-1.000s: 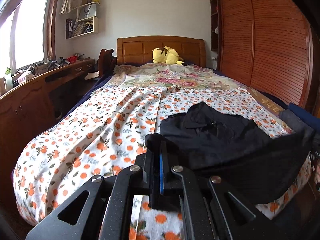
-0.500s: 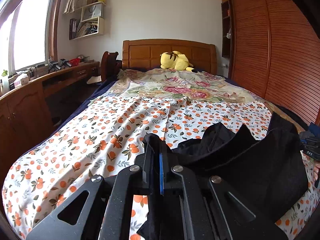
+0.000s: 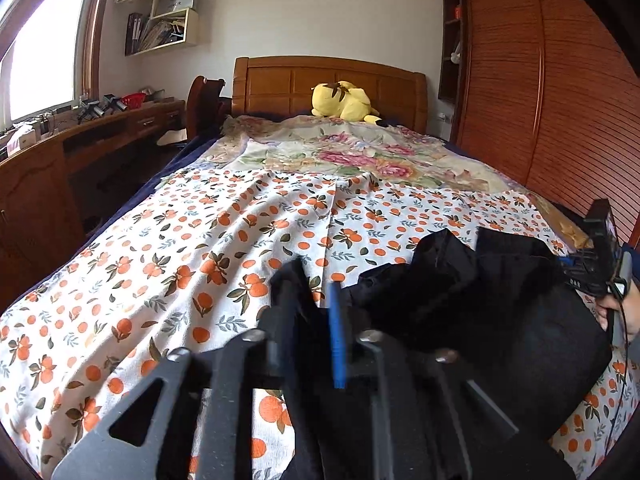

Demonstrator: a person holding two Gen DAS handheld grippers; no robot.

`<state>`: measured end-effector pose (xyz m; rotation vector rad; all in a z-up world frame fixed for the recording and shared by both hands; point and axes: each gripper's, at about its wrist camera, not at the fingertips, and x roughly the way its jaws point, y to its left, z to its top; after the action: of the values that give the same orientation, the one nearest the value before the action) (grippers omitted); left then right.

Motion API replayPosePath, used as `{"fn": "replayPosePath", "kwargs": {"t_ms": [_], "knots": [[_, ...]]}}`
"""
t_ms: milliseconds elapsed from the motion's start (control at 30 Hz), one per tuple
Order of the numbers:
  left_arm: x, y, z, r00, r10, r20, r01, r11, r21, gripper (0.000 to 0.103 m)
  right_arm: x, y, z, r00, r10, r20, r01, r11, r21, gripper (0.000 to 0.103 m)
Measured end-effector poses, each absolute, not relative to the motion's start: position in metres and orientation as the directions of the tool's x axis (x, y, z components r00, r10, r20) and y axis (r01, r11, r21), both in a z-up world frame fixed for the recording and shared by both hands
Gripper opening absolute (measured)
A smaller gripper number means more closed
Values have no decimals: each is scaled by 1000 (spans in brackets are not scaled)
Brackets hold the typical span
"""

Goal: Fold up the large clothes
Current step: 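Lift the hem with both grippers and fold it toward the collar, then lower the hem onto the coat and open both grippers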

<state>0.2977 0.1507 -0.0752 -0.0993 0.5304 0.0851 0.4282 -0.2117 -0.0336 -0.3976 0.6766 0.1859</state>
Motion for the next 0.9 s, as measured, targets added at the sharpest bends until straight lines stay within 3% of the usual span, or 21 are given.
{"fn": "replayPosePath", "kwargs": {"t_ms": [33,300,367,433,533,567,600,733,900], "knots": [[299,150,-76,859,50,-509,-101,992,-73,37,436,-209,-33,771,30,-636,-285,910,-302,8],[309,148,-88,836,15,-548,-75,993,-88,40,505,-215,-28,784,-154,-601,-66,942,-328,8],[310,146,-89,835,4,-551,-65,994,-91,50,520,-226,-32,759,-201,-620,3,952,-305,8],[309,145,-90,835,-2,-550,-58,994,-92,70,527,-232,-33,743,-205,-637,31,961,-273,10],[309,145,-91,833,-14,-553,-52,993,-104,73,530,-234,-35,713,-198,-673,32,967,-251,31],[310,145,-92,832,-12,-555,-53,993,-102,73,529,-234,-35,705,-214,-676,39,964,-265,48],[310,144,-93,829,-10,-559,-54,994,-98,73,525,-234,-34,704,-217,-676,37,962,-269,55],[311,139,-96,820,-23,-572,-40,994,-97,73,491,-237,-26,736,-238,-633,18,943,-333,61],[307,125,-98,813,-36,-581,-5,998,-69,73,435,-240,-33,727,-98,-680,-99,965,-245,61]]}}
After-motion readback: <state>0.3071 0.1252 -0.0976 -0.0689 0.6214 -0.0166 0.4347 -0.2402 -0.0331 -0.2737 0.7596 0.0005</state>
